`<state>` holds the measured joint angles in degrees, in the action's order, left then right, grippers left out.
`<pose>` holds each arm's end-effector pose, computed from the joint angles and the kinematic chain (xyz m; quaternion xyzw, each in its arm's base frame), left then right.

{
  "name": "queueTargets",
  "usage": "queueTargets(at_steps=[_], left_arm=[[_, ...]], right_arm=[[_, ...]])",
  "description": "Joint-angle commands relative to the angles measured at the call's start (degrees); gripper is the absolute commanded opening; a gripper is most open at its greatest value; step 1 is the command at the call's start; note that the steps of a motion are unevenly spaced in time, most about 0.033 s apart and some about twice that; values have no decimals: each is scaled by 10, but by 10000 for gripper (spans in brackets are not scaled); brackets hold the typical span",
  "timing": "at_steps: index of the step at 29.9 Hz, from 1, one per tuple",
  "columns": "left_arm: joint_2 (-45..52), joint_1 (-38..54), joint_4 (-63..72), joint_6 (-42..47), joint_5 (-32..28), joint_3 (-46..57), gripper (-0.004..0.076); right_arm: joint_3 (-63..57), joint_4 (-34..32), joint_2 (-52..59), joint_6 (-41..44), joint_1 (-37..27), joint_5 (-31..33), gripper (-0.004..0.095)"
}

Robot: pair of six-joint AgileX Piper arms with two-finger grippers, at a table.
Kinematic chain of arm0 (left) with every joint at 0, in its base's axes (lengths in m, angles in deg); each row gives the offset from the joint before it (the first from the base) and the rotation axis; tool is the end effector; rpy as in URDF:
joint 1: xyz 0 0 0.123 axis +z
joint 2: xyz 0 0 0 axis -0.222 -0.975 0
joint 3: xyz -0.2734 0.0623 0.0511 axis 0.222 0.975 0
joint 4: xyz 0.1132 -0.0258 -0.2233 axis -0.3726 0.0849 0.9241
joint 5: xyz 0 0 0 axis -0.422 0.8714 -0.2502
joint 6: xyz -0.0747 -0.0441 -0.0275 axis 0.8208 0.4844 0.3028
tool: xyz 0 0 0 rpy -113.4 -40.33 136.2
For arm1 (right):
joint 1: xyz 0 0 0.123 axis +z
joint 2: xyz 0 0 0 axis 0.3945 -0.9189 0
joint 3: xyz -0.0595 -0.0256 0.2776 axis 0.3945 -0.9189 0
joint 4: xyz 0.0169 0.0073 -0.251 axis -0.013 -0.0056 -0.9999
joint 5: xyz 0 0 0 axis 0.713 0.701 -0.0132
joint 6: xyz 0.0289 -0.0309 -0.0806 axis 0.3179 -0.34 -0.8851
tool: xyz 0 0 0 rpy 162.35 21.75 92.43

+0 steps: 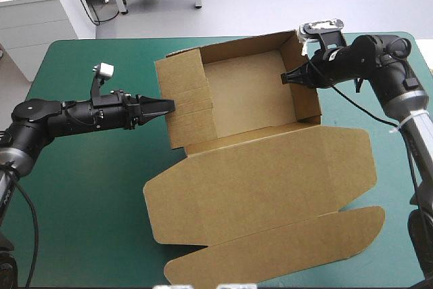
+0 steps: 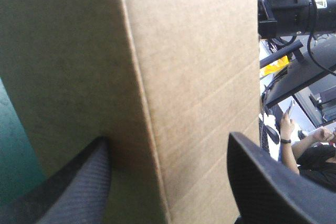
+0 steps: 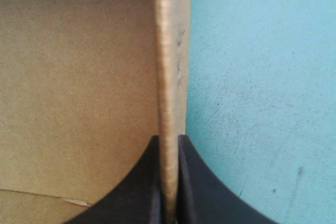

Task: Fold the box

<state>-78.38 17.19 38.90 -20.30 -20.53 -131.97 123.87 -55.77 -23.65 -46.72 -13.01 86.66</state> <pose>0.2763 -0.0626 0.3463 0.1332 0.7786 -0.5143 0.3339 0.3461 0.0801 0.3989 -0.1252 0.9232 0.1178 0.3437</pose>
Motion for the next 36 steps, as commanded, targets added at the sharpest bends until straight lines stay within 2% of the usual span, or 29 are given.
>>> queueTargets(at_steps=[1, 6, 8, 12, 15, 20, 26, 36], left_arm=[[20, -2, 59, 0, 60, -15, 452], [20, -4, 76, 11, 44, -15, 452], [24, -16, 62, 18, 18, -15, 452], [43, -74, -41, 93, -103, -17, 452], [50, -125, -150, 187, -181, -39, 452], [50, -201, -358, 375, -240, -89, 452], [42, -243, -563, 600, -306, -95, 452], [24, -243, -564, 626, -340, -95, 447]], right_arm=[[16, 18, 23, 16, 0, -23, 1], [16, 22, 23, 20, 1, -21, 1], [16, 22, 23, 22, 1, -21, 2], [16, 24, 23, 24, 8, -21, 2], [16, -1, 23, 23, 34, -22, 1], [16, -58, 25, 63, 75, -41, 2], [17, -59, 35, 79, 101, -54, 1], [18, -59, 56, 79, 103, -57, 1]])
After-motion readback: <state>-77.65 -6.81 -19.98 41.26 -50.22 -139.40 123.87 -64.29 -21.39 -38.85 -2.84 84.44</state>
